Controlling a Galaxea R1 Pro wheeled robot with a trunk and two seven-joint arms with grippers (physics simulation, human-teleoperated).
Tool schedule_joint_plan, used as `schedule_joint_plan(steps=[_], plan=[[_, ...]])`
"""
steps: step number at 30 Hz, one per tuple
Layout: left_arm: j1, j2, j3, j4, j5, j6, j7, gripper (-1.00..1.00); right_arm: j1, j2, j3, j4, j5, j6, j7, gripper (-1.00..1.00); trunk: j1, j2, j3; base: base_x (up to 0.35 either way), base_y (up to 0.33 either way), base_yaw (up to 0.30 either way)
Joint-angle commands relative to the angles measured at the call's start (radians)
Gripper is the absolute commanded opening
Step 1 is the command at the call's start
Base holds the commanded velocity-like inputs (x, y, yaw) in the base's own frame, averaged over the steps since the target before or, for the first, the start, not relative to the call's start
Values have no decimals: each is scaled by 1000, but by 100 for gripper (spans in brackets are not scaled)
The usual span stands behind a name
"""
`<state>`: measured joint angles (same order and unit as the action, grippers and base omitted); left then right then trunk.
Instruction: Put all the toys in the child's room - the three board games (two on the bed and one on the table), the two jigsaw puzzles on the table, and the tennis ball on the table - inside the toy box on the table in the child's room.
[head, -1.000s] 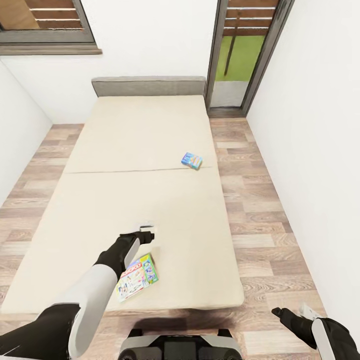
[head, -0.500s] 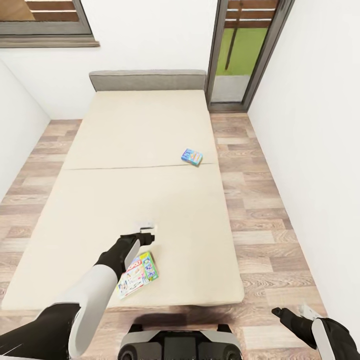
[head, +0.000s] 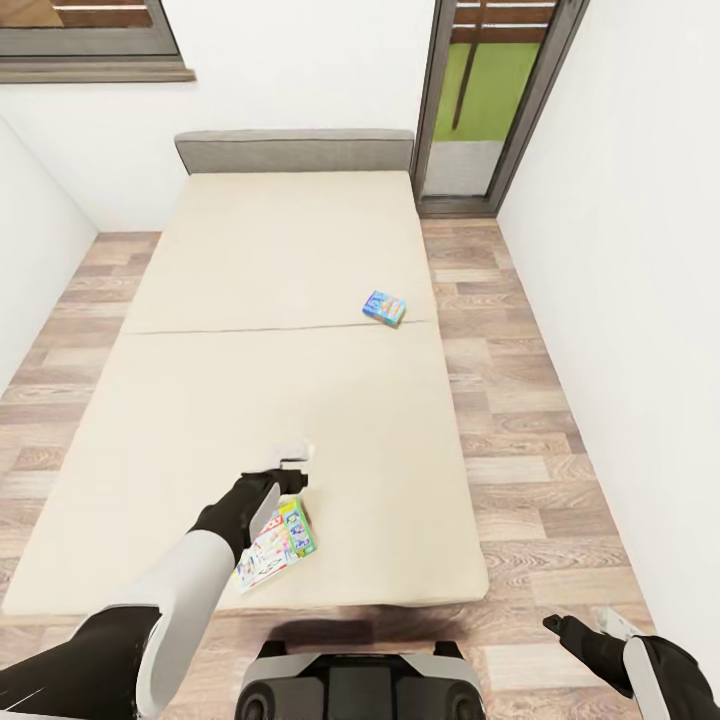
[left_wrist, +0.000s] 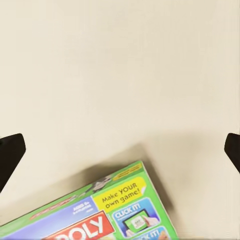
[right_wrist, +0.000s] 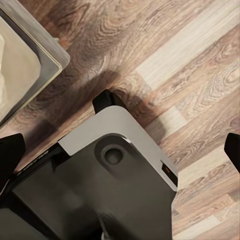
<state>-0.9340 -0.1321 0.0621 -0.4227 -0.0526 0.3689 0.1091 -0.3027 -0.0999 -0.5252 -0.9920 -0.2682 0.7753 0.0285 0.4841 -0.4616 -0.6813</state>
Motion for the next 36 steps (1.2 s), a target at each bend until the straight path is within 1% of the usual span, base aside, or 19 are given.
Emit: schedule_joint_plan(steps=[1, 4, 5, 7, 11, 12, 15, 21, 23, 36], plan=[[0, -1, 7, 1, -6, 5, 0, 100, 0, 0, -1, -1, 1, 4, 3, 100, 0, -1, -1, 0, 0, 0], [0, -1, 7, 6, -8, 3, 0, 100, 0, 1, 0, -2, 3, 2, 2, 100, 0, -1, -2, 0, 0, 0], [-6, -6, 4, 0, -2, 9, 6, 100, -6, 7, 6, -7, 6, -4, -4, 100, 0, -1, -2, 0, 0, 0], [-17, -16, 3, -11, -5, 20, 16, 100, -15, 18, 3, -9, 4, -15, -15, 100, 0, -1, -2, 0, 0, 0], [-40, -17, 3, -33, -6, 42, 14, 100, -12, 41, 1, -7, 4, -38, -38, 100, 0, -1, -2, 0, 0, 0], [-38, -17, 3, -27, -7, 48, 12, 100, -10, 37, 0, -5, 3, -43, -43, 100, 0, -1, -2, 0, 0, 0], [-21, -17, 2, -11, -7, 31, 8, 100, -5, 30, -3, -1, 2, -60, -60, 100, 0, -1, -2, 0, 0, 0], [13, -16, 2, 14, -7, 22, 4, 100, -1, 19, -4, 9, 0, -94, -26, 100, 0, -1, -2, 0, 0, 0], [16, -16, 2, 15, -7, 22, 4, 100, 0, 18, -4, 12, 0, -105, -15, 100, 0, -1, -2, 0, 0, 0], [20, -15, 2, 18, -7, 21, 3, 100, 0, 16, -3, 18, -1, -178, -9, 100, 0, -1, -2, 0, 0, 0]])
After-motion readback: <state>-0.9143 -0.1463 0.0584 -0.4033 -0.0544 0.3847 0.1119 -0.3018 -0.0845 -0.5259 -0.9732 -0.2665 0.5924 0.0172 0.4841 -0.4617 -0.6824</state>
